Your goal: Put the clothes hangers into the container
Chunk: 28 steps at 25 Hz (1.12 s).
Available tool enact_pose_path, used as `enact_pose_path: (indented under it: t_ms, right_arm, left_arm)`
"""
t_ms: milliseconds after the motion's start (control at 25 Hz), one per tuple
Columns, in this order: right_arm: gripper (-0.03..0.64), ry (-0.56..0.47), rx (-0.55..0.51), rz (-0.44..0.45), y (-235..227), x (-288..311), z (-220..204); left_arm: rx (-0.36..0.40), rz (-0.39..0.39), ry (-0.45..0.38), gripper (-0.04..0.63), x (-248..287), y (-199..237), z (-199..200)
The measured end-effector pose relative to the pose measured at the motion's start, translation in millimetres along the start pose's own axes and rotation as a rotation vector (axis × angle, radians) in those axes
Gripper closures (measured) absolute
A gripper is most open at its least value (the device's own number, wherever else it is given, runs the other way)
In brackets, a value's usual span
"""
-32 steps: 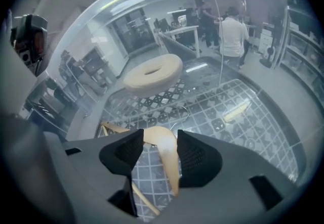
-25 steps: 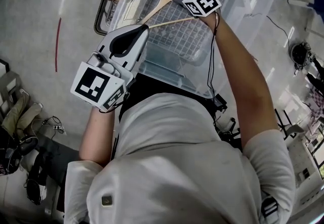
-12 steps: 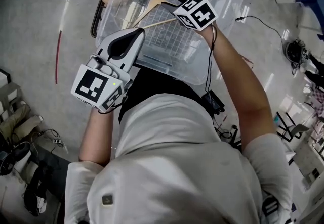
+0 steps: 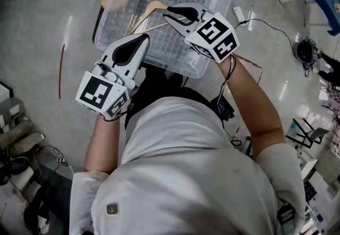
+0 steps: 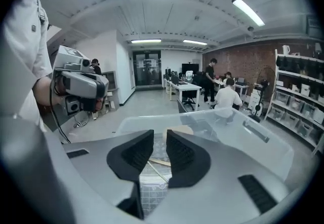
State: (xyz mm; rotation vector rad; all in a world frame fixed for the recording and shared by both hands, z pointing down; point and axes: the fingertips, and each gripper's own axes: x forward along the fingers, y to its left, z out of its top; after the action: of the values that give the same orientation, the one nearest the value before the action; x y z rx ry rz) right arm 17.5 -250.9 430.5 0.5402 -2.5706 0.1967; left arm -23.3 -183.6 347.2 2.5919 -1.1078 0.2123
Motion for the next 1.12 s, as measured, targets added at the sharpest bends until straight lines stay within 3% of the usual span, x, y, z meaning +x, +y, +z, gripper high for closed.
enact_pose_path:
  t_ms: [200,680,1120]
  right_arm:
    - [0.549,-0.075,-0.024,-0.031,28,-49,11]
    - [0.580,-0.241,0.034,-0.099,88,-141,18]
    - [0.594,-0.314,0.017,-0.113,94,-186,28]
  left_arm:
    - [0.038,0.001,-0.034,0.578,-10,-31,10]
    - [0.074,0.021,-0.072,0.578,-25,-83,6]
    - [0.122,0.073,-0.073,0.578,-46,-108,21]
